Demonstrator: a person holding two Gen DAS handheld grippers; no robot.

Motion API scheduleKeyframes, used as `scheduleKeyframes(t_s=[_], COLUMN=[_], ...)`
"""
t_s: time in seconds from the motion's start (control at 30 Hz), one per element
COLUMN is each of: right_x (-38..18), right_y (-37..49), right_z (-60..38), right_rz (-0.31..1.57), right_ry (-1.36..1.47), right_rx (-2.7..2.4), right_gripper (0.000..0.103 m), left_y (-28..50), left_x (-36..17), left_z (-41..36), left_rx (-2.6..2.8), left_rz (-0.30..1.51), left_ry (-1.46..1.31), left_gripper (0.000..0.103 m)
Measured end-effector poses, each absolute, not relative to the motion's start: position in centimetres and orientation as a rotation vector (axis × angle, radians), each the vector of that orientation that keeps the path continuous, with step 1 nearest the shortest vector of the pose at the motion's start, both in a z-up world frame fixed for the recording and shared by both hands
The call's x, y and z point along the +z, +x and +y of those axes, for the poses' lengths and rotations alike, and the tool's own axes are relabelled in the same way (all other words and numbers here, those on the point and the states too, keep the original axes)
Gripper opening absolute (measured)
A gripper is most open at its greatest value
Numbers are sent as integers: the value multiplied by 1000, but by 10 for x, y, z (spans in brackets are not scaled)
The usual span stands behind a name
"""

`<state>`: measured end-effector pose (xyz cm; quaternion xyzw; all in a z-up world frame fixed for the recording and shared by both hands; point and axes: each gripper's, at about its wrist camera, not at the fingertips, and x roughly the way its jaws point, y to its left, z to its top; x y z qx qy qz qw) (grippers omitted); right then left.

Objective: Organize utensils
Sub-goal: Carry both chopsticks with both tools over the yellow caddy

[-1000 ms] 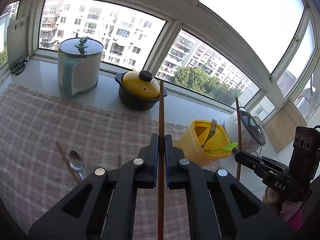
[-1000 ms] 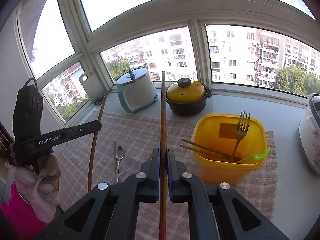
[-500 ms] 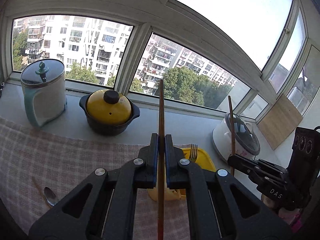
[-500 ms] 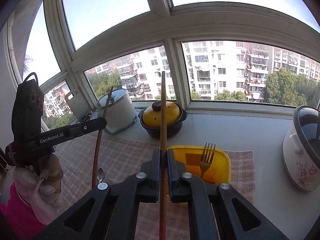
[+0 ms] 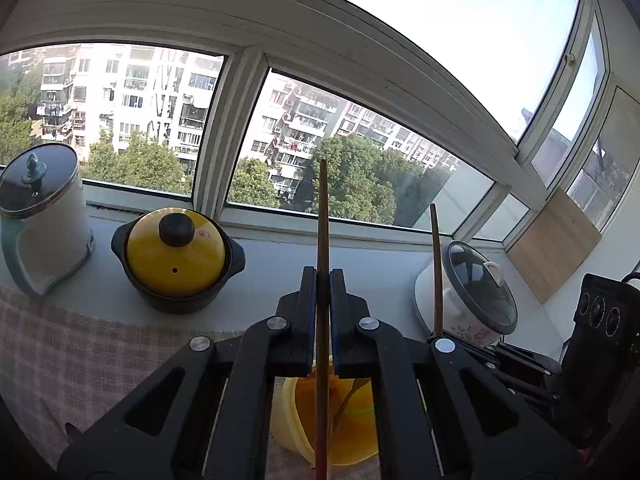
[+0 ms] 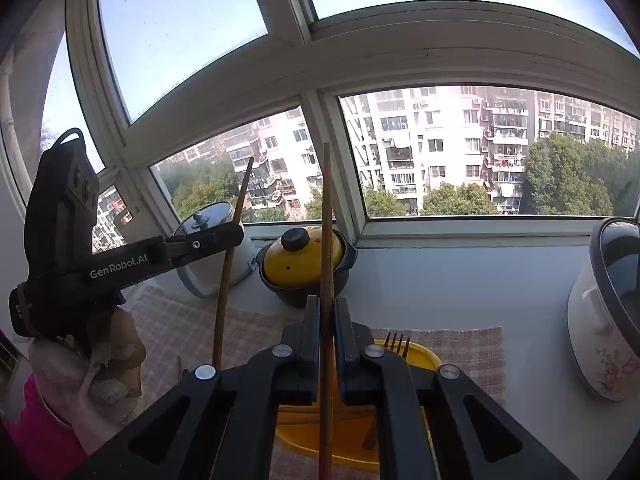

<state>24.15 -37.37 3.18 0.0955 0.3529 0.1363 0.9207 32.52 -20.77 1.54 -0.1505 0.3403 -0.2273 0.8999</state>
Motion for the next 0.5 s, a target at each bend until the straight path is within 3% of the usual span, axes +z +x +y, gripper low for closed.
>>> scheduleKeyframes(t_s=[0.5], right_x=[7], right_y=[266], right_z=[-379], right_rz=[755], right_ry=[205], right_rx=[252], right_gripper=[4], left_y=[364], left_x=[-11], left_z=[-241], left_rx=[-545], left_rz=[717], left_ry=[-305], left_gripper=[3])
